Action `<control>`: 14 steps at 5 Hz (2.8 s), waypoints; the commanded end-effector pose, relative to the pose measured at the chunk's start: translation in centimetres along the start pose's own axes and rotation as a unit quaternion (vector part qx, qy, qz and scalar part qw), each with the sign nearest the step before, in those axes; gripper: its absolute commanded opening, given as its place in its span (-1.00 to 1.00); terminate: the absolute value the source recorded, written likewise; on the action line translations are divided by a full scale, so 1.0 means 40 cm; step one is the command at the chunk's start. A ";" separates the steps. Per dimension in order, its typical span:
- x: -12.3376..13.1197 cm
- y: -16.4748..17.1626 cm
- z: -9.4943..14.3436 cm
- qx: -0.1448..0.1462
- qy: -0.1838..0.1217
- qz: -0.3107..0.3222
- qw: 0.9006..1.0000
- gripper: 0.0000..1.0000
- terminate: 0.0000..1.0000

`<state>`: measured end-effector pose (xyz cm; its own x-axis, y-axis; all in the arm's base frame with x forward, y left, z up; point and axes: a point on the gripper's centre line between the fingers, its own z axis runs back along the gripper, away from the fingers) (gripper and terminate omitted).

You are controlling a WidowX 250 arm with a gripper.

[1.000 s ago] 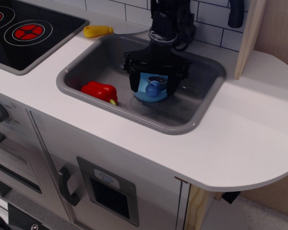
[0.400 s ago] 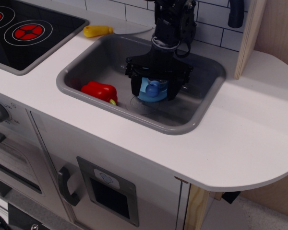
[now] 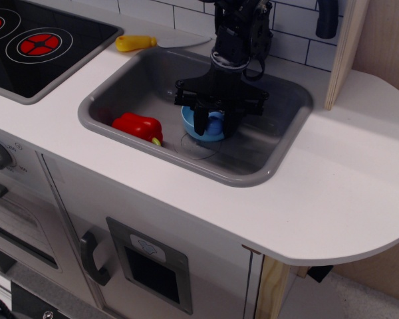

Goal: Take spoon out of bowl sink

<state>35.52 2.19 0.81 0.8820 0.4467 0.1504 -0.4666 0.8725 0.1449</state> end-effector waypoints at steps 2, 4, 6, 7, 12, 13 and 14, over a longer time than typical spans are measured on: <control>0.031 0.004 0.102 -0.033 -0.029 0.009 0.999 -1.00 -1.00; 0.025 0.010 0.174 -0.070 -0.030 0.005 0.997 -1.00 -1.00; -0.076 -0.004 0.134 -0.089 -0.091 -0.180 0.975 -1.00 -1.00; -0.093 -0.014 0.110 -0.097 -0.093 -0.215 0.967 -1.00 -1.00; -0.113 -0.078 0.011 -0.047 -0.020 -0.255 0.966 -1.00 -1.00; -0.115 -0.080 0.012 -0.035 -0.001 -0.253 0.967 1.00 -1.00; -0.118 -0.078 0.011 -0.031 0.012 -0.258 0.966 1.00 -1.00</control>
<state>33.36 -2.71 0.29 0.9976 -0.0285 0.0625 0.0200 0.9909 0.1331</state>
